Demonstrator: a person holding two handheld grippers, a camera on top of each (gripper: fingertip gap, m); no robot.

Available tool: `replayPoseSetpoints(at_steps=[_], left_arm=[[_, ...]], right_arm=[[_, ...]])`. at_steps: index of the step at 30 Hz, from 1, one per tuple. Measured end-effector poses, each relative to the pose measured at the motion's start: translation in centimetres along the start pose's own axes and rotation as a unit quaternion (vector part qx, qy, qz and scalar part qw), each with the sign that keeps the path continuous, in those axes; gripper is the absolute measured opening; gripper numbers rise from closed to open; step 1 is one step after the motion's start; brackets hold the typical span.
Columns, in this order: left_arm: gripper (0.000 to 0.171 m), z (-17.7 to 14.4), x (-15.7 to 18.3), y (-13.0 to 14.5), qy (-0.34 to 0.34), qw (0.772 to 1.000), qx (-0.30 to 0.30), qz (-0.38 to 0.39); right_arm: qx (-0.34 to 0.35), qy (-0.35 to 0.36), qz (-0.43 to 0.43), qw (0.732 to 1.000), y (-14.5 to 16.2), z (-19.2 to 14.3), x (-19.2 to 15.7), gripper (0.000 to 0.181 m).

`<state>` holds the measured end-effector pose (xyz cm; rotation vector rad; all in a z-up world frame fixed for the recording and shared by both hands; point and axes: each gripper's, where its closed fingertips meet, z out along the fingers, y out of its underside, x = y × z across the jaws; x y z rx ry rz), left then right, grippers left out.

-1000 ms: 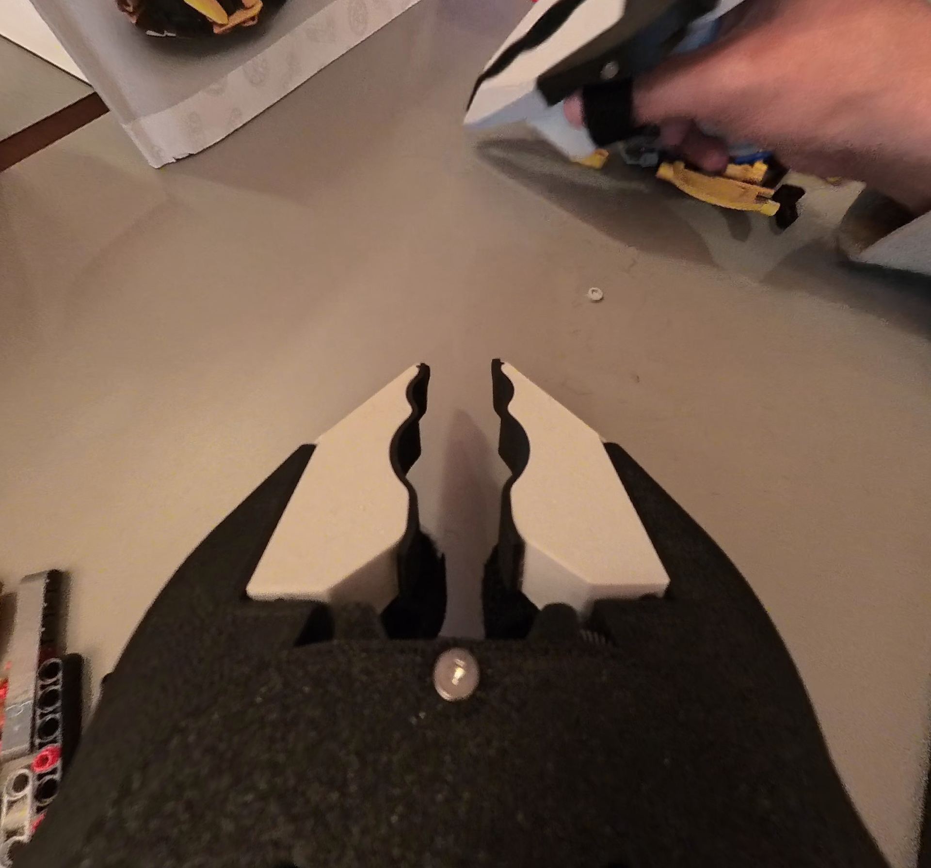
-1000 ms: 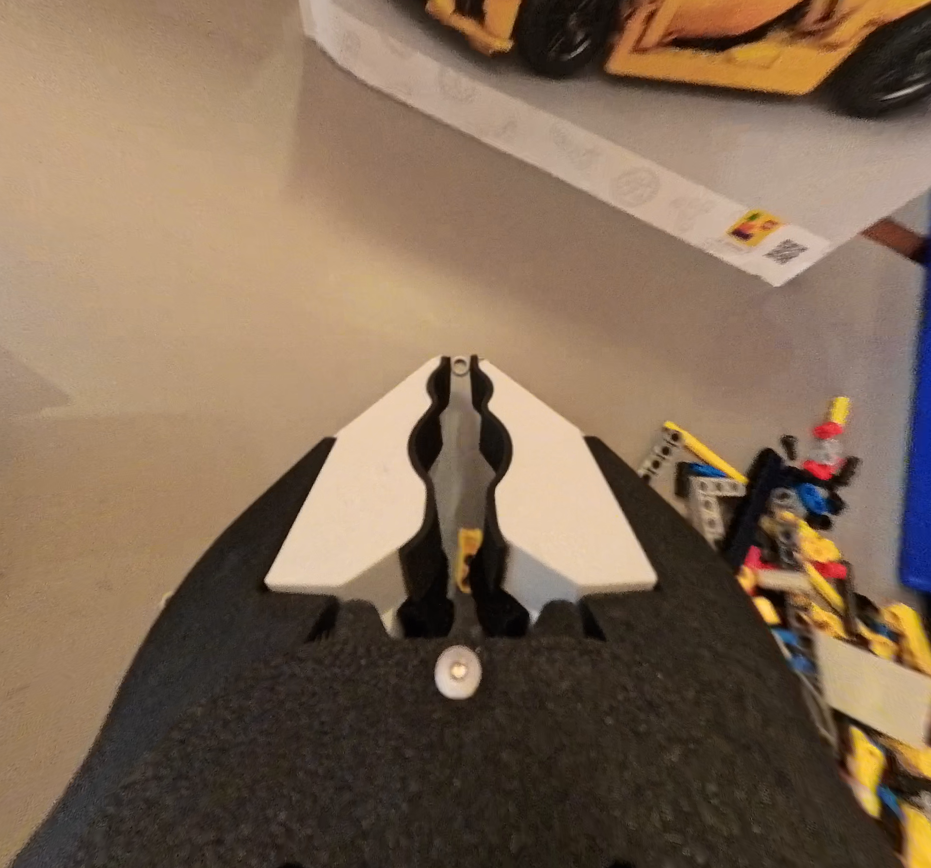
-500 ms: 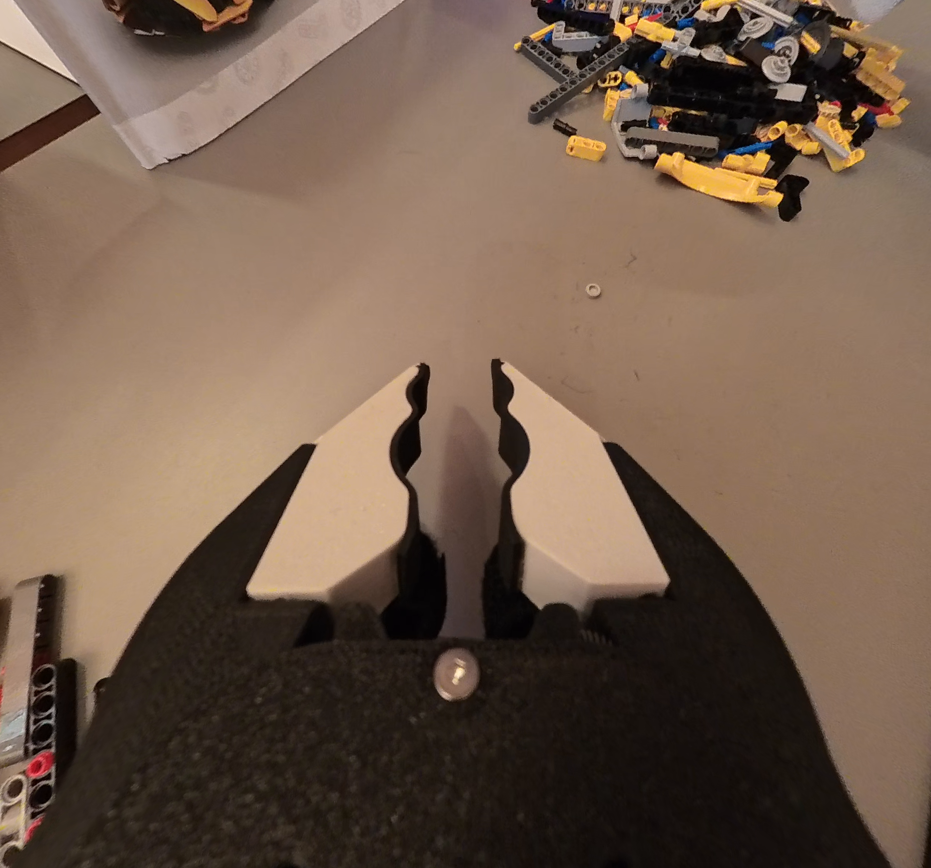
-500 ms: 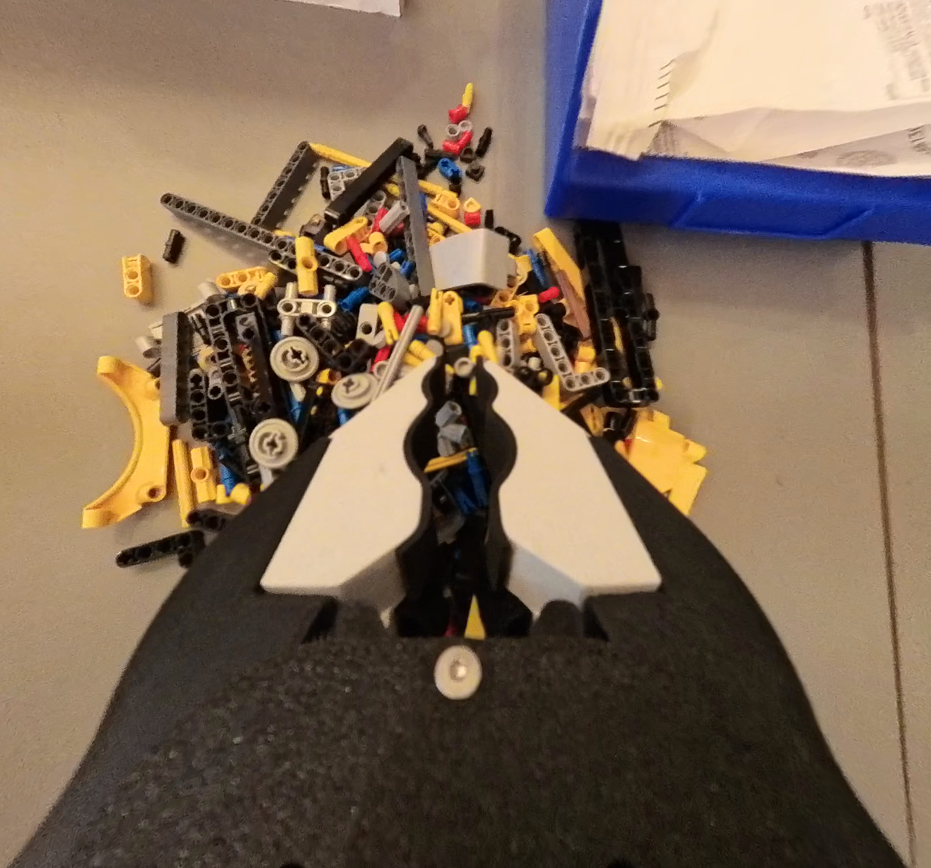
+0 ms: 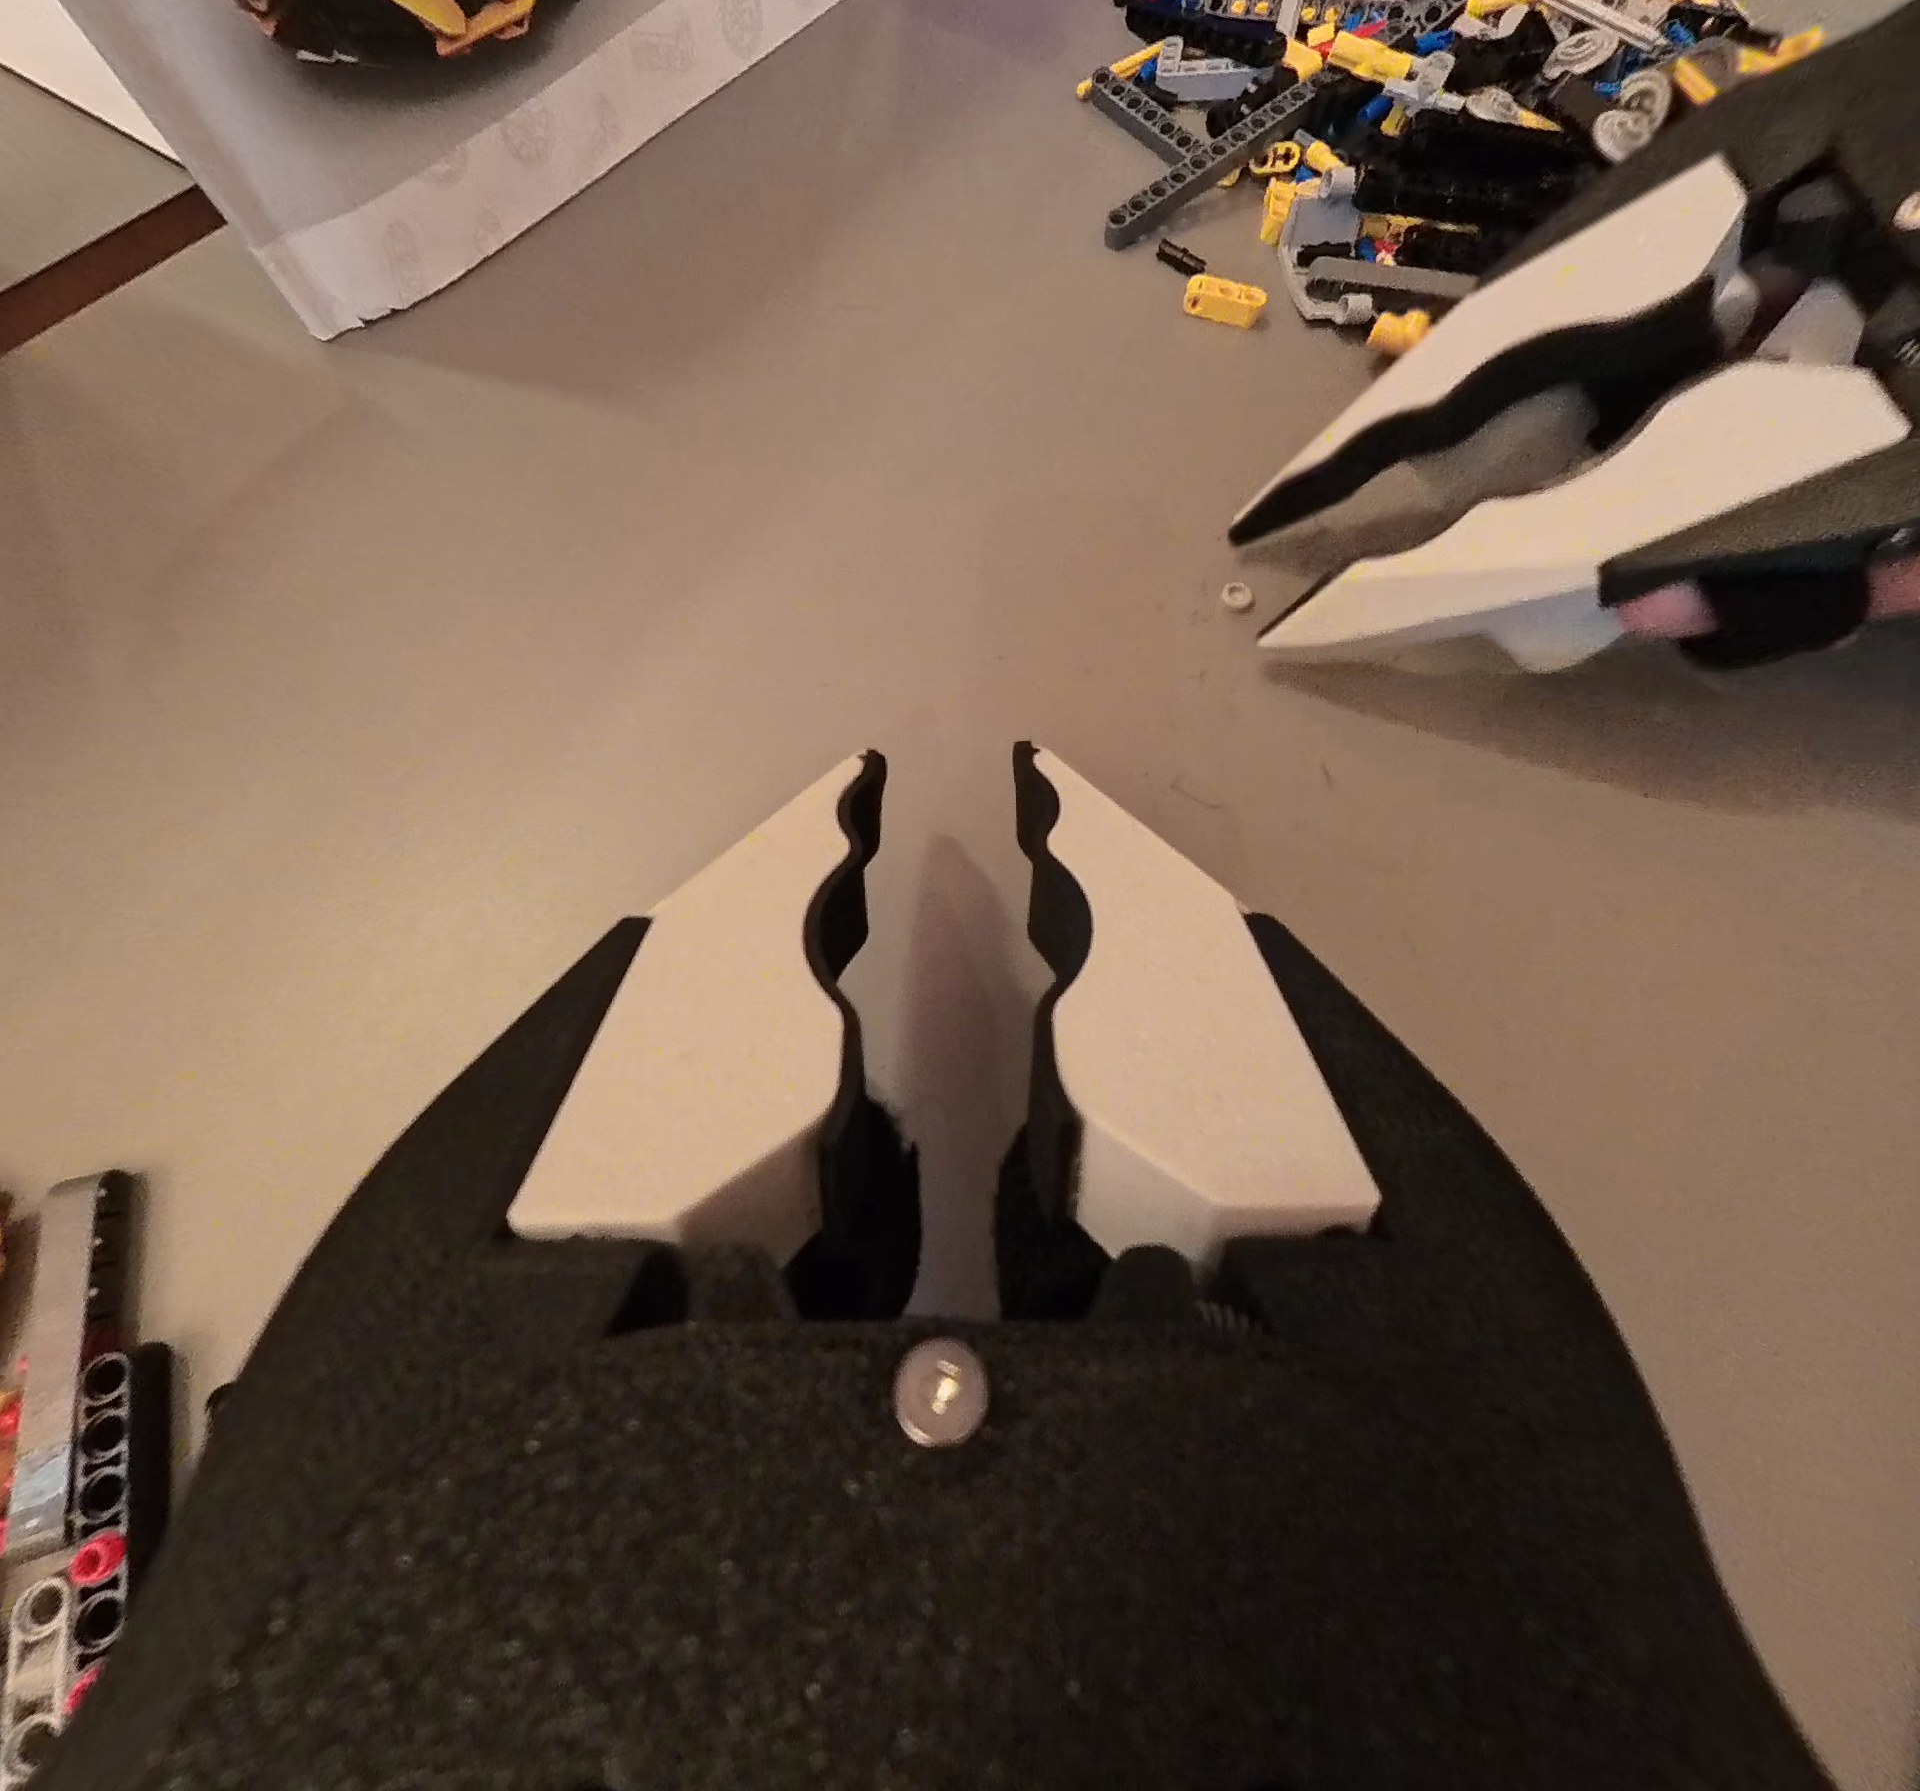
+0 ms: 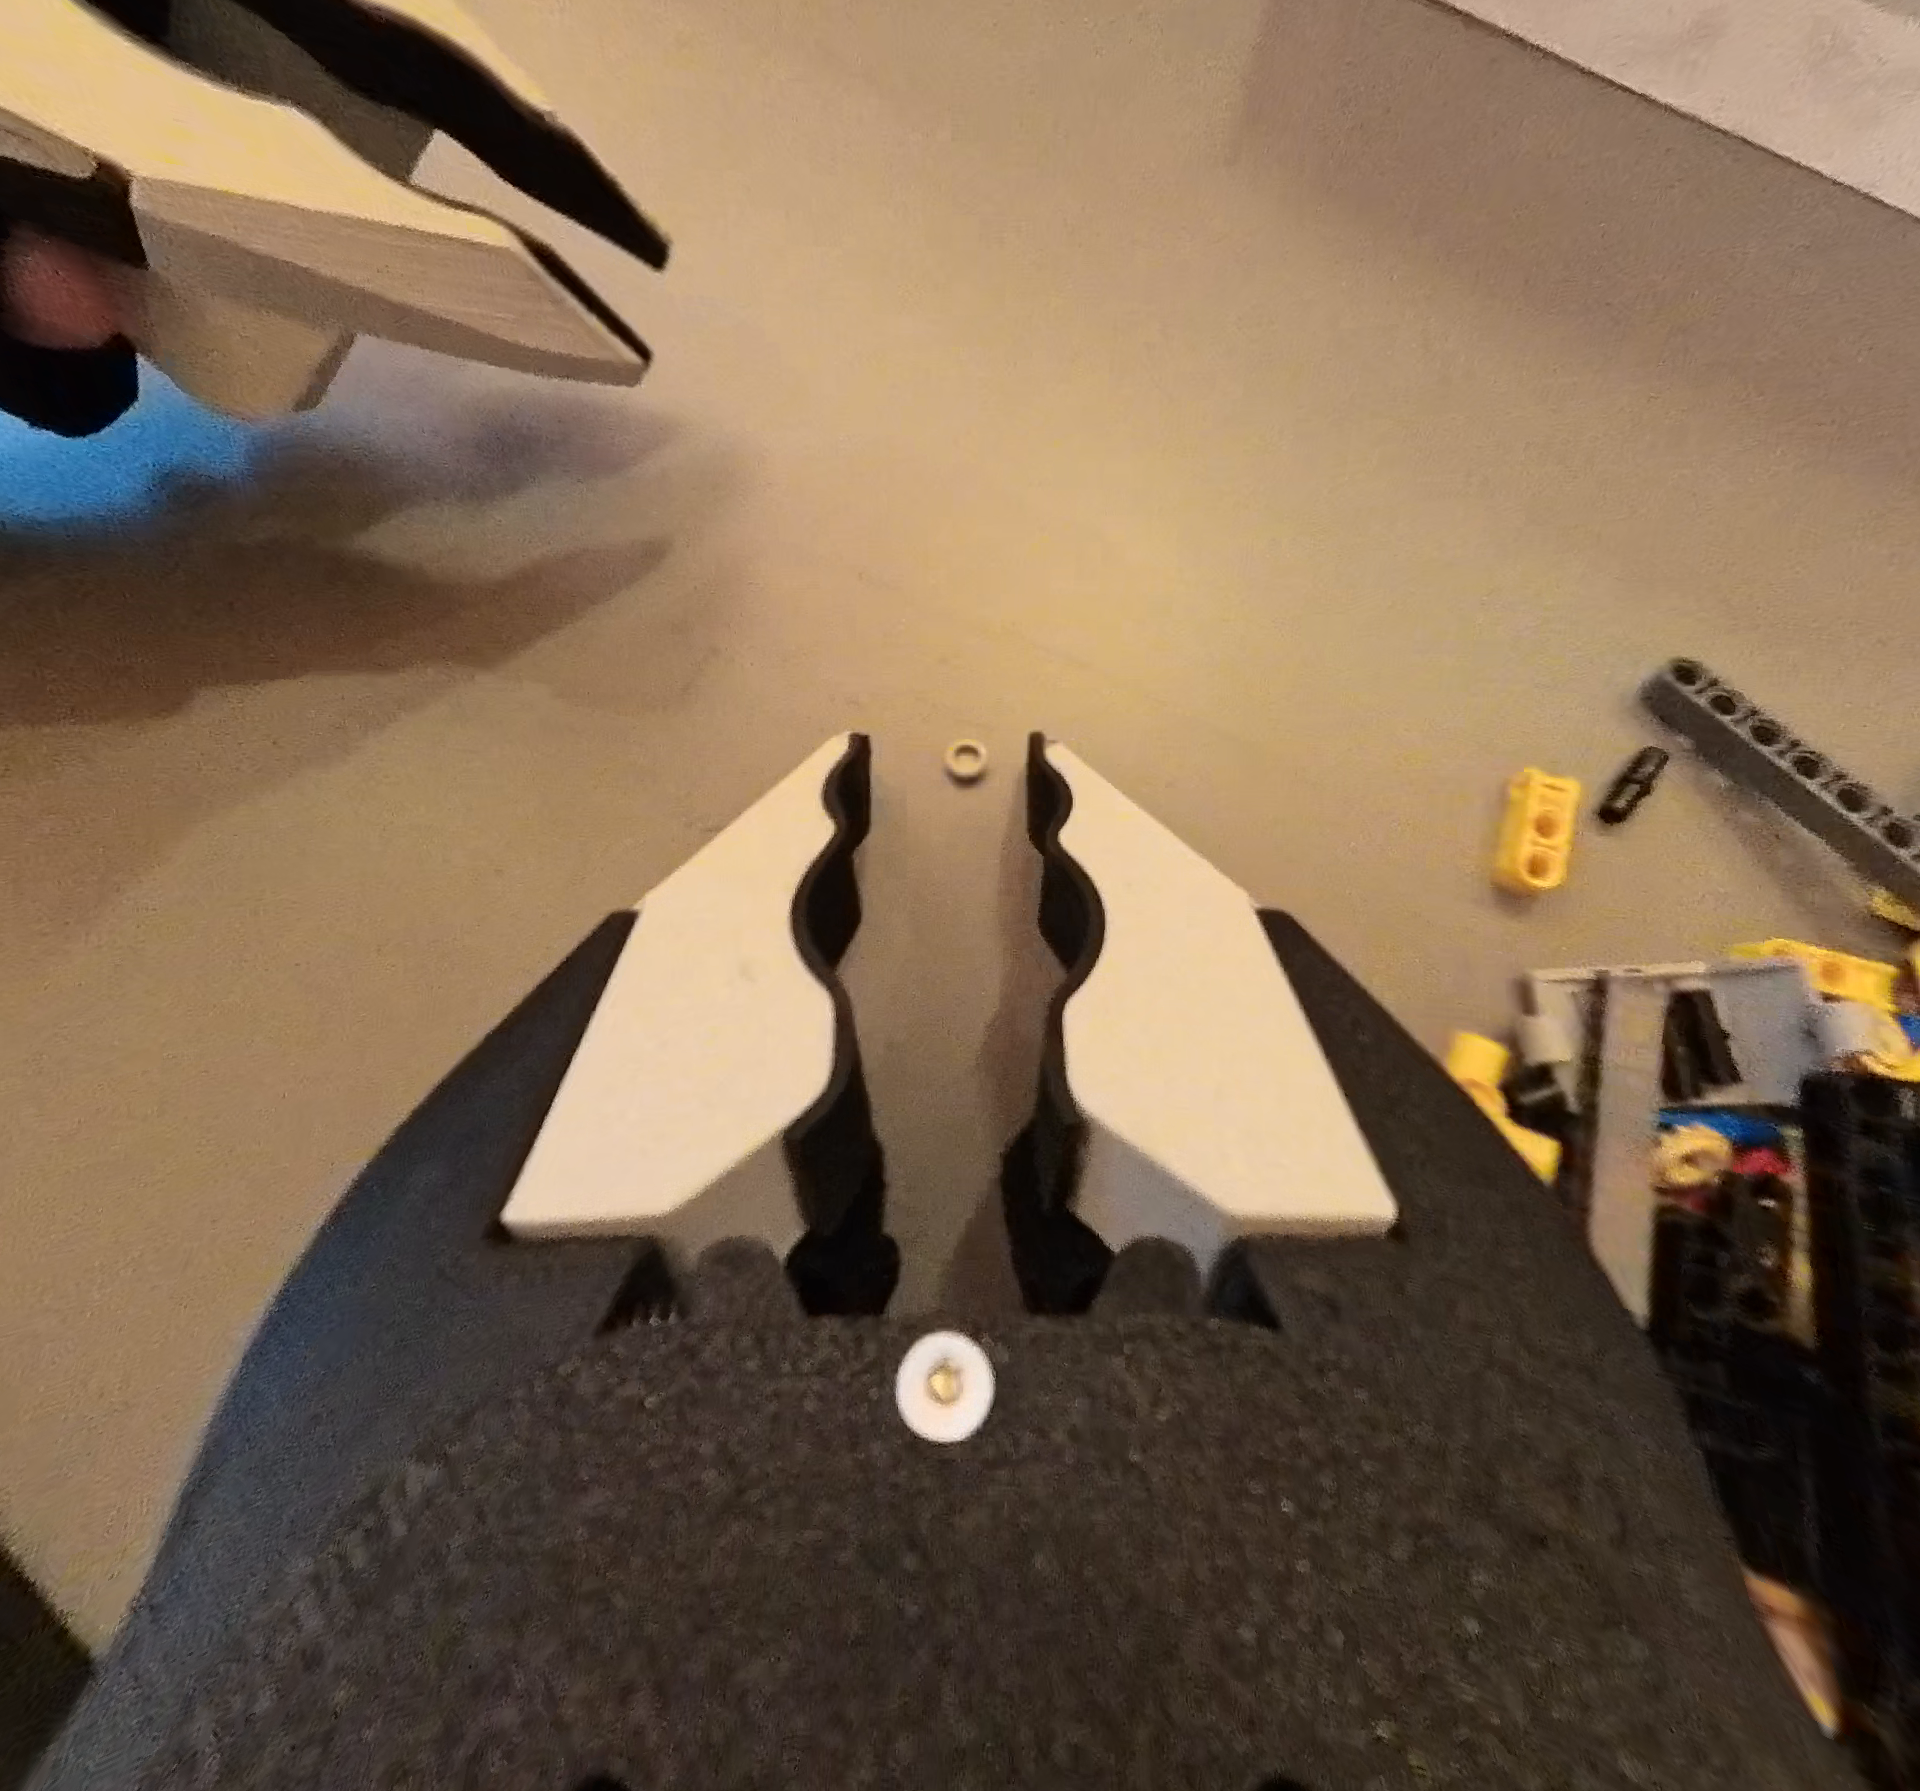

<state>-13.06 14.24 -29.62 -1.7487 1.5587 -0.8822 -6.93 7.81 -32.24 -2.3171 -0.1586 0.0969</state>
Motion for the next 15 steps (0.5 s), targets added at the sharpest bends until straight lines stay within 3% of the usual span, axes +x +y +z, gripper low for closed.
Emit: replayPoseSetpoints(at_steps=[11, 15], left_arm=[[0.025, -0.1, 0.4, -0.3, 0.004, 1.0, 0.003, 0.006], [0.025, -0.1, 0.4, -0.3, 0.004, 1.0, 0.003, 0.006]], right_arm=[[-0.008, 0.056, -0.02, 0.998, 0.4, 0.2, 0.8, 0.006], [0.02, 0.131, -0.012, 0.991, -0.6, -2.9, 5.1, 0.006]])
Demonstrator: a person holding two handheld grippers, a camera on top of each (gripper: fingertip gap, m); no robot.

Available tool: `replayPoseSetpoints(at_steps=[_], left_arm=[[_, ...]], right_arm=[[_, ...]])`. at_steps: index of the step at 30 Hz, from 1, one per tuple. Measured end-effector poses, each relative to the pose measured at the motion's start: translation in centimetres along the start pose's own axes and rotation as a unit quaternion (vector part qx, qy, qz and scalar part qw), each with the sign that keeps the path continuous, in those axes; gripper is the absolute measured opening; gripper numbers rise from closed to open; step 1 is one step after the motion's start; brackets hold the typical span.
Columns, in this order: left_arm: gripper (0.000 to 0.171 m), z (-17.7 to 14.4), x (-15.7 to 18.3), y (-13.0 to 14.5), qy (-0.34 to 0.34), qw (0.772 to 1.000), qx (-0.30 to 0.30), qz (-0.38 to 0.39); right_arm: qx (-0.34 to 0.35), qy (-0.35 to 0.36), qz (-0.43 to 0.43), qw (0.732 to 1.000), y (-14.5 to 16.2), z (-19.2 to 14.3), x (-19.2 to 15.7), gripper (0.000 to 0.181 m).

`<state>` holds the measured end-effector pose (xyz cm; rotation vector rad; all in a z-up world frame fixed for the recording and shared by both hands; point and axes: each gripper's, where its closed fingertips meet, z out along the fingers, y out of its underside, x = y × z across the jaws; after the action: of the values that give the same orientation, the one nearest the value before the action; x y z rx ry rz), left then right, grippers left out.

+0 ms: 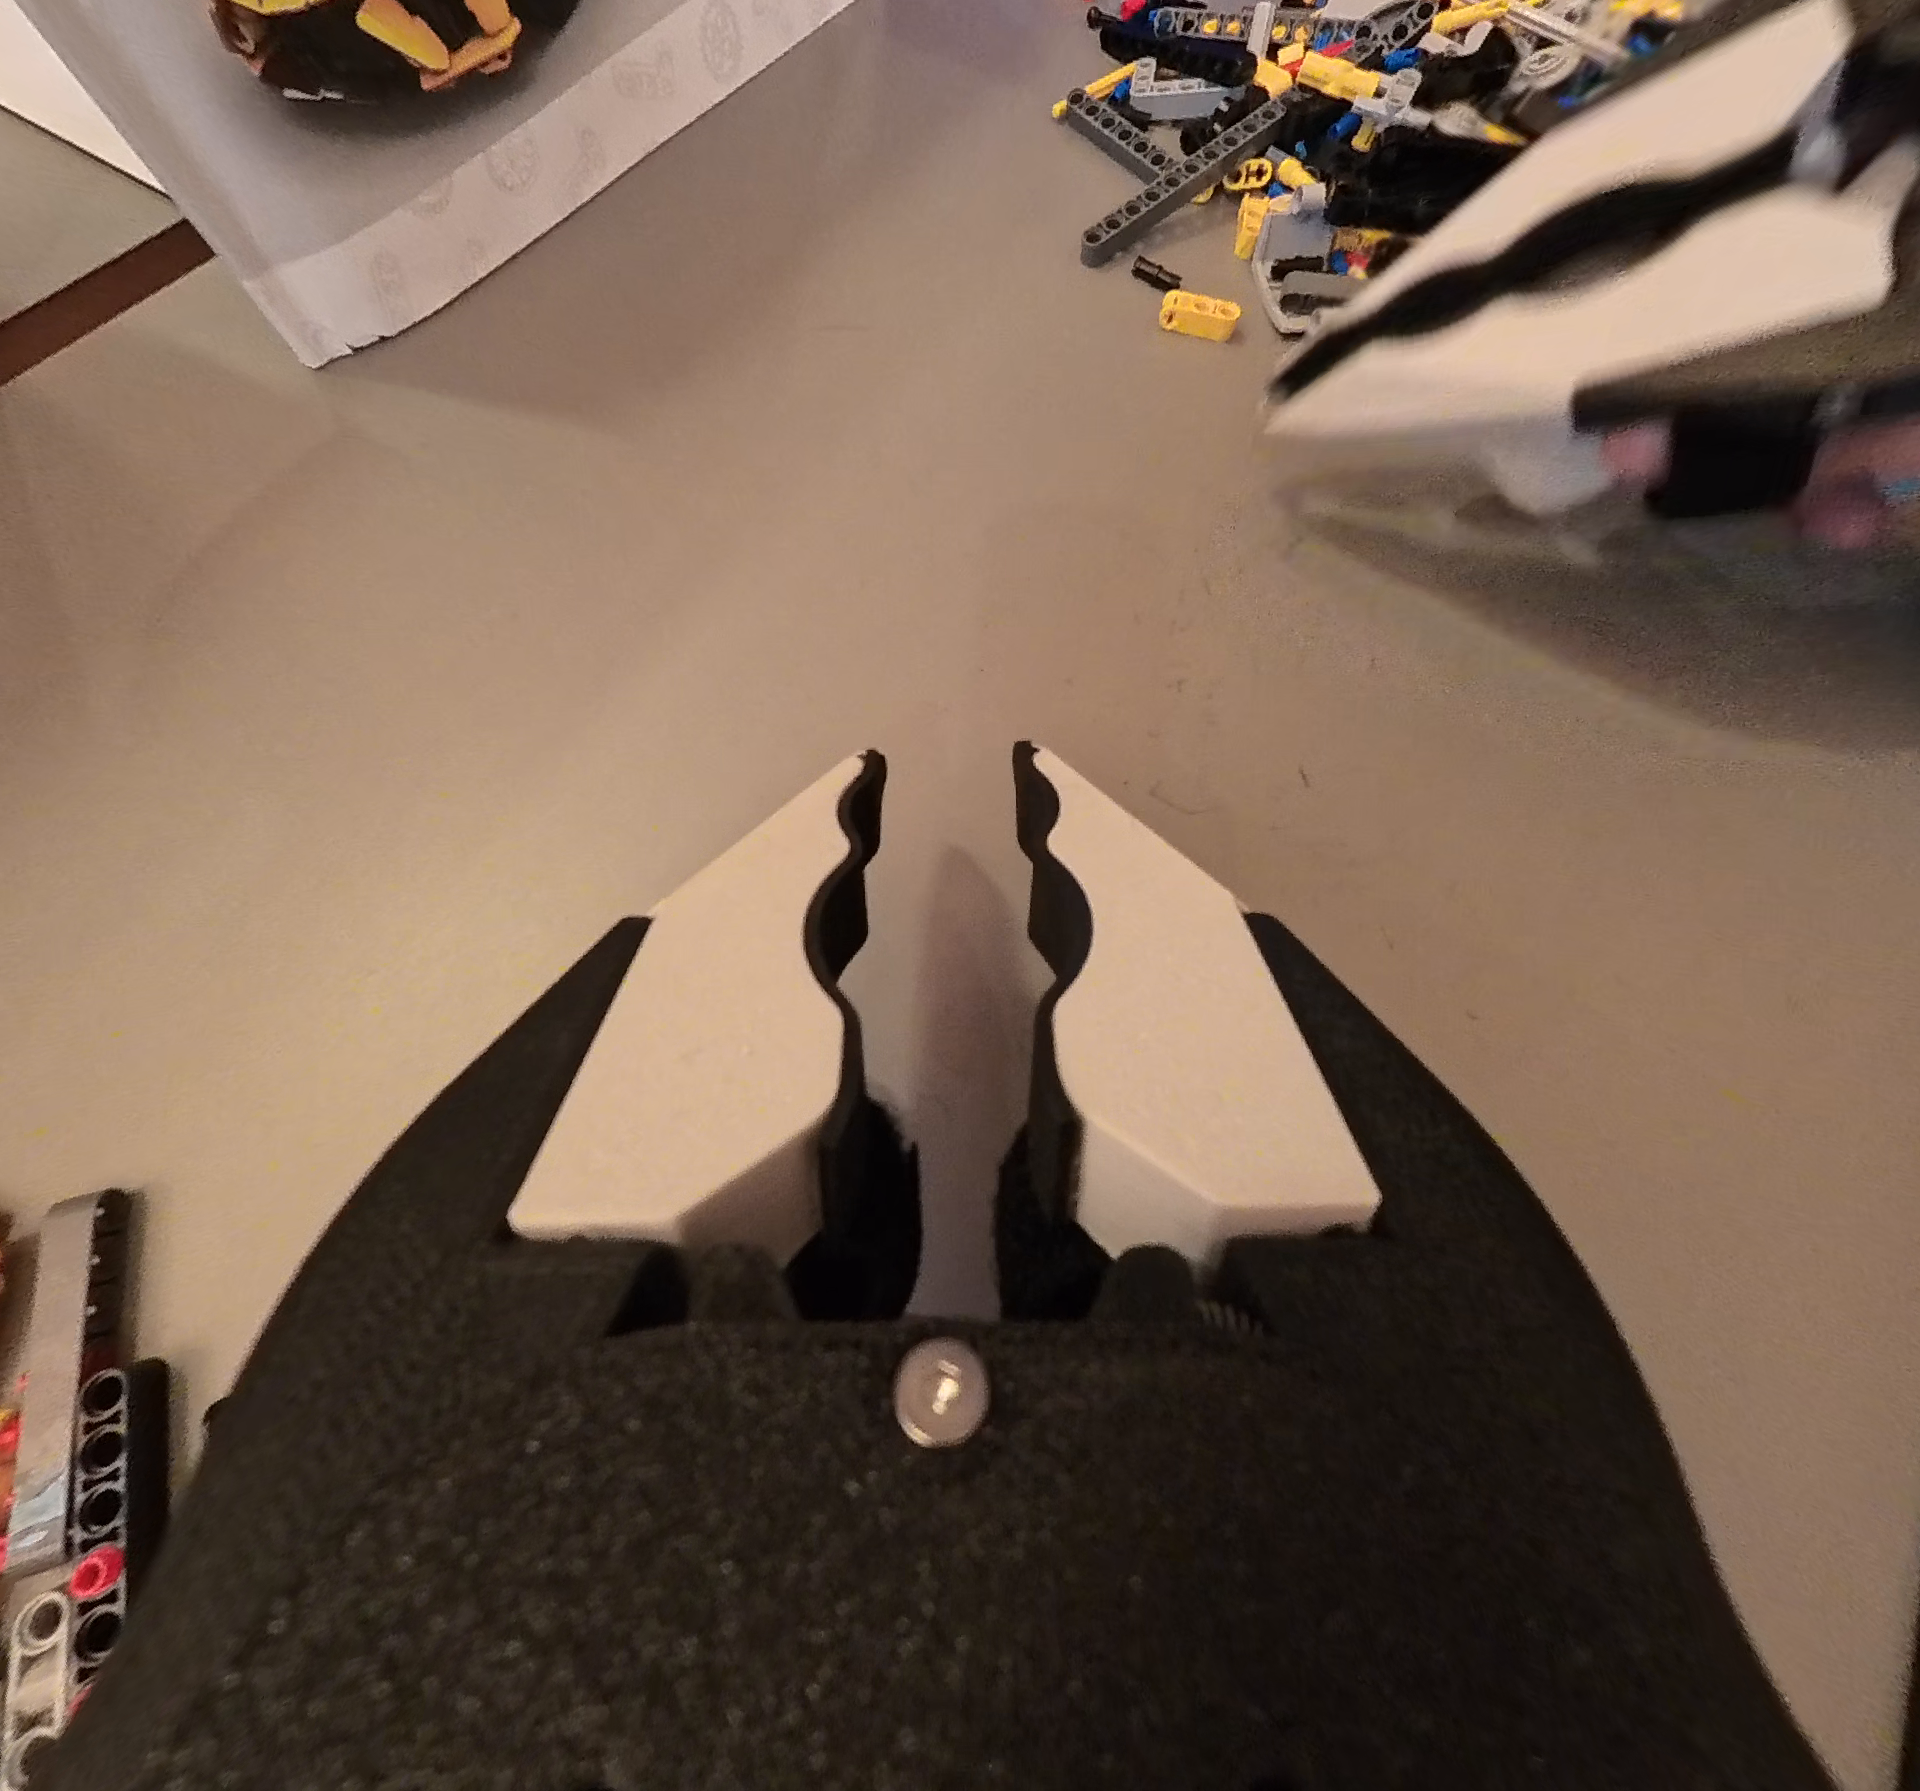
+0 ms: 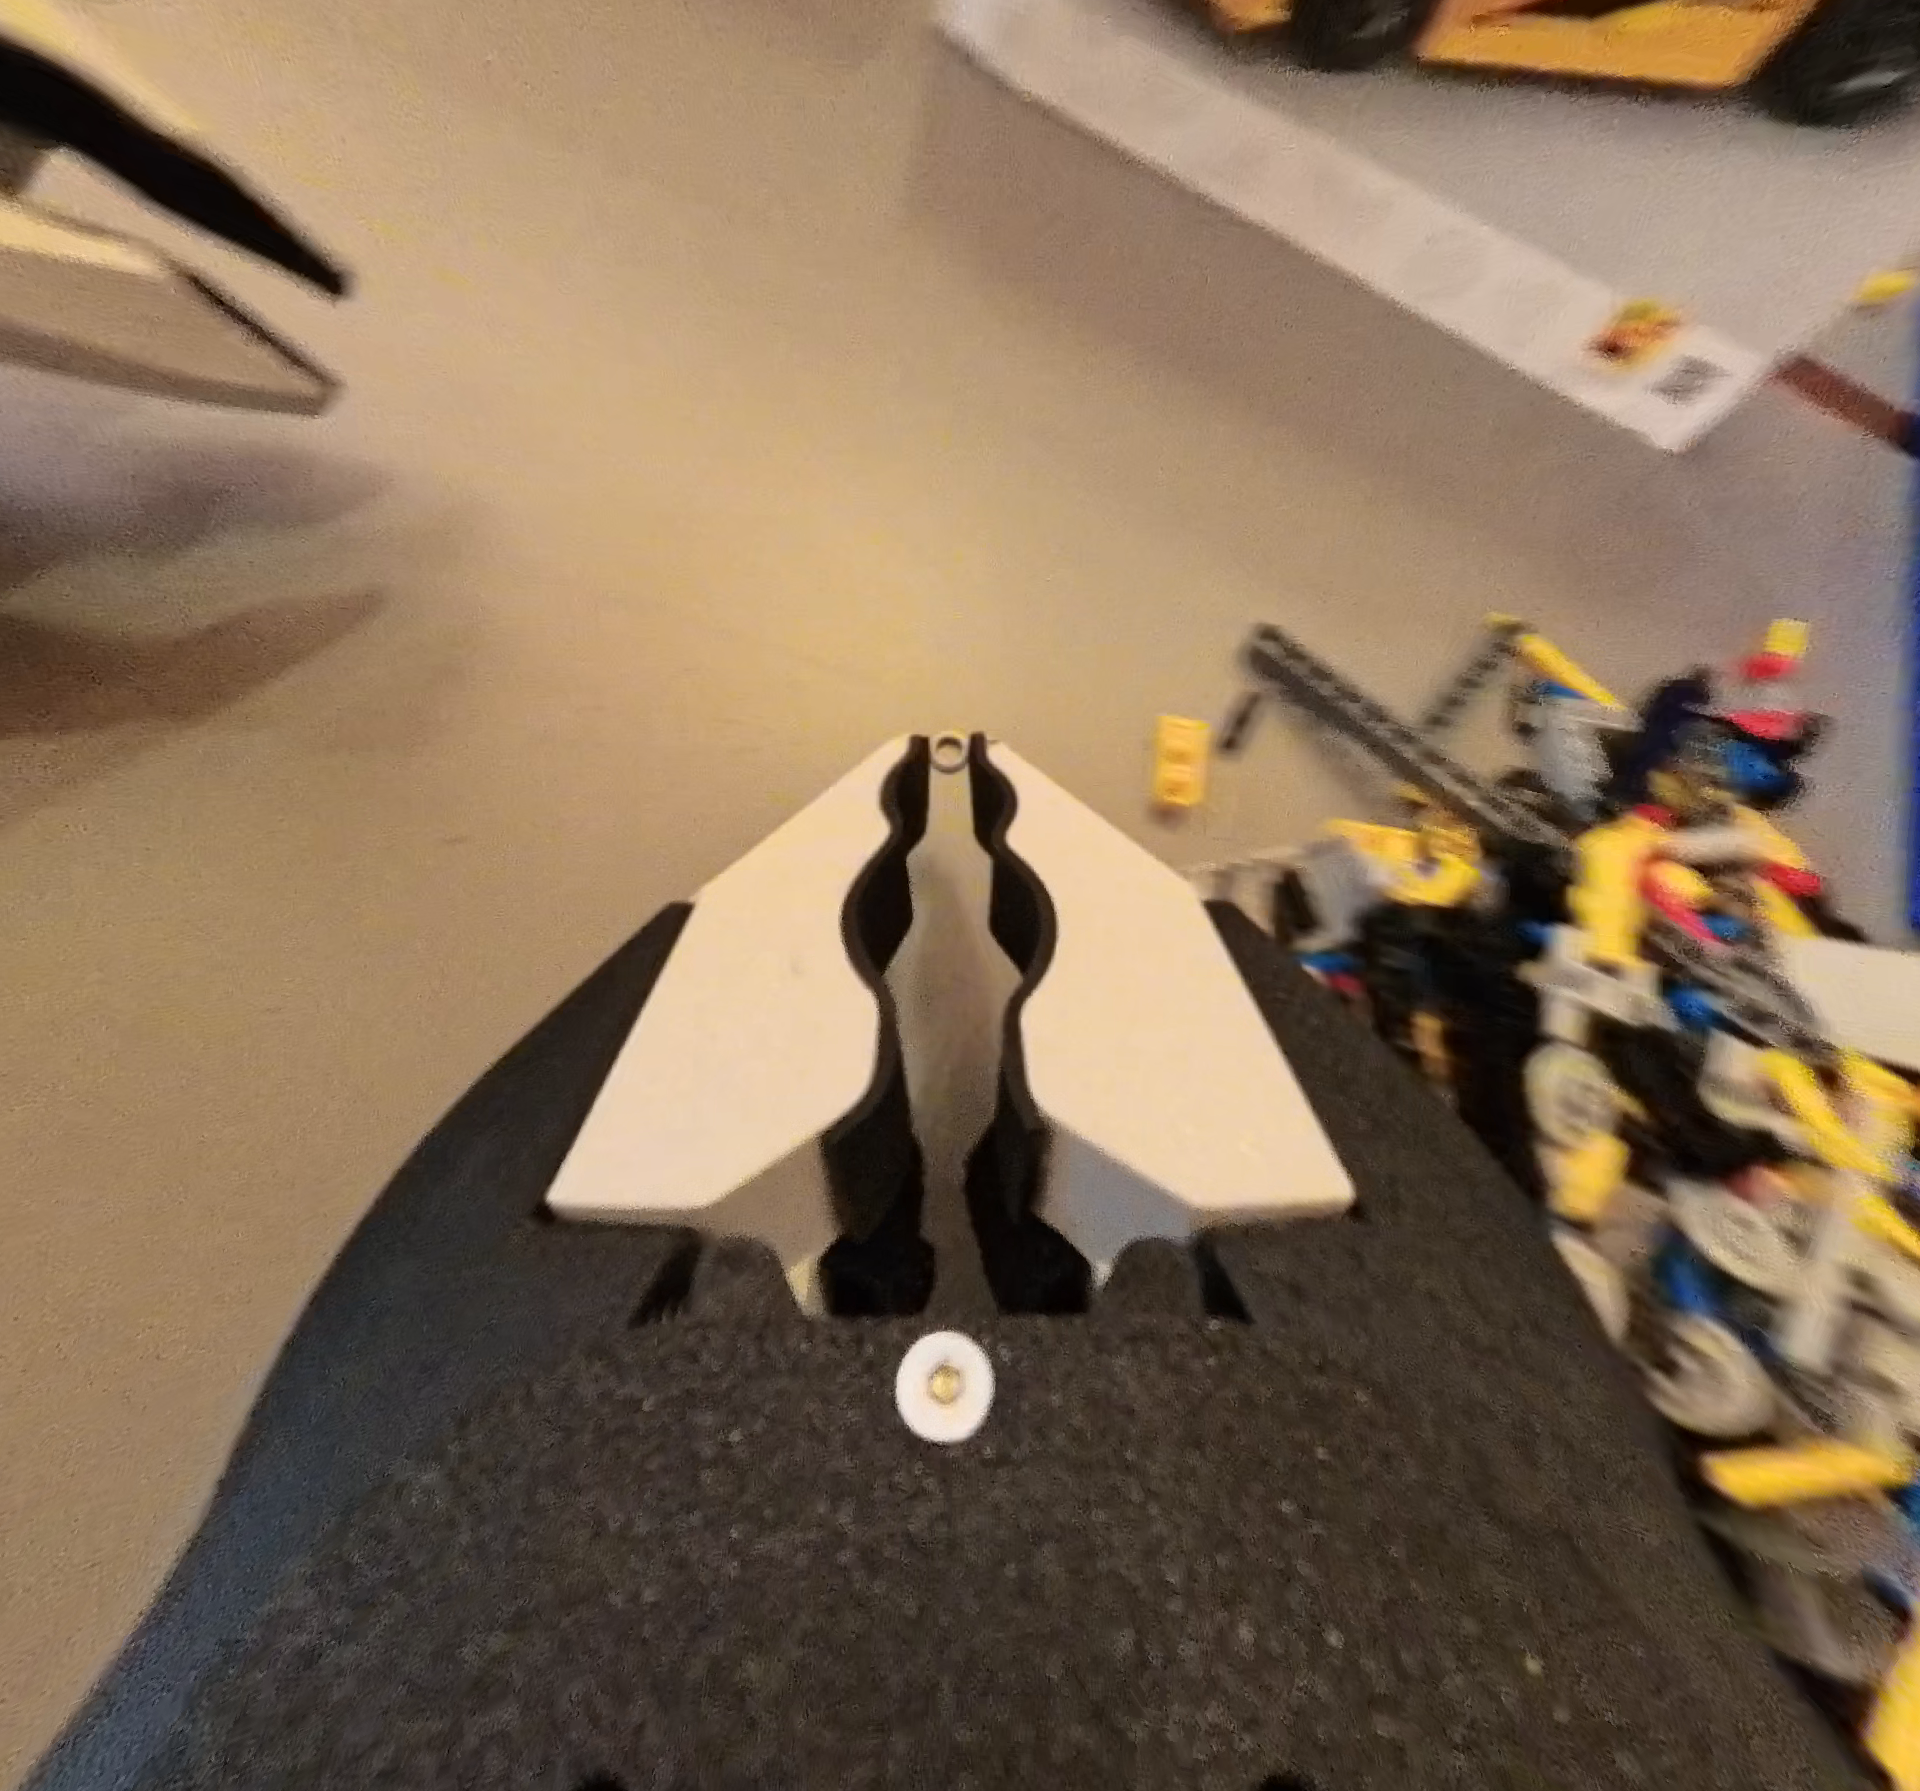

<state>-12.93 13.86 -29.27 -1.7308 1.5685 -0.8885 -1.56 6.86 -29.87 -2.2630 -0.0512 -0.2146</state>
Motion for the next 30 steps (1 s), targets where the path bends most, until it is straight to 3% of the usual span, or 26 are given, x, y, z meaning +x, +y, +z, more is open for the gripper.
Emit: replayPoseSetpoints(at_steps=[4, 7, 12, 15, 19, 22, 25, 27, 30], left_arm=[[0.025, 0.1, 0.1, 0.1, 0.0, 1.0, -0.002, 0.001], [0.025, 0.3, 0.1, 0.3, -0.002, 1.0, -0.007, 0.006], [0.025, 0.4, 0.2, 0.2, -0.008, 1.0, -0.002, 0.01], [0.024, -0.4, 0.2, -1.9, -0.017, 0.998, 0.062, 0.027], [0.024, -2.5, -0.8, -3.8, -0.024, 0.994, 0.108, 0.019], [0.024, -6.0, -4.3, -4.9, -0.045, 0.989, 0.142, -0.022], [0.025, -11.2, -7.8, -3.0, -0.057, 0.99, 0.102, -0.081], [0.024, -15.3, -9.9, -0.3, -0.115, 0.988, 0.065, -0.079], [0.024, -20.5, -11.4, 4.9, -0.207, 0.977, -0.005, -0.058]], right_arm=[[0.005, 0.057, 0.09, 0.994, 1.6, -3.2, 8.9, 0.006], [-0.018, 0.113, 0.103, 0.988, 4.4, -5.0, 14.2, 0.005], [-0.028, 0.113, 0.115, 0.987, 6.5, -5.0, 16.1, 0.008], [0.024, 0.112, 0.107, 0.988, 3.0, -6.2, 16.1, 0.016], [0.132, 0.014, 0.073, 0.989, -7.2, -6.9, 10.9, 0.024], [0.137, -0.099, 0.054, 0.984, -11.7, -4.1, 4.2, 0.028], [0.096, -0.235, 0.075, 0.964, -11.7, 0.1, -2.8, 0.019], [0.09, -0.313, 0.081, 0.942, -11.3, 1.3, -6.8, 0.022], [0.112, -0.327, 0.074, 0.935, -9.8, 2.3, -9.4, 0.018]])
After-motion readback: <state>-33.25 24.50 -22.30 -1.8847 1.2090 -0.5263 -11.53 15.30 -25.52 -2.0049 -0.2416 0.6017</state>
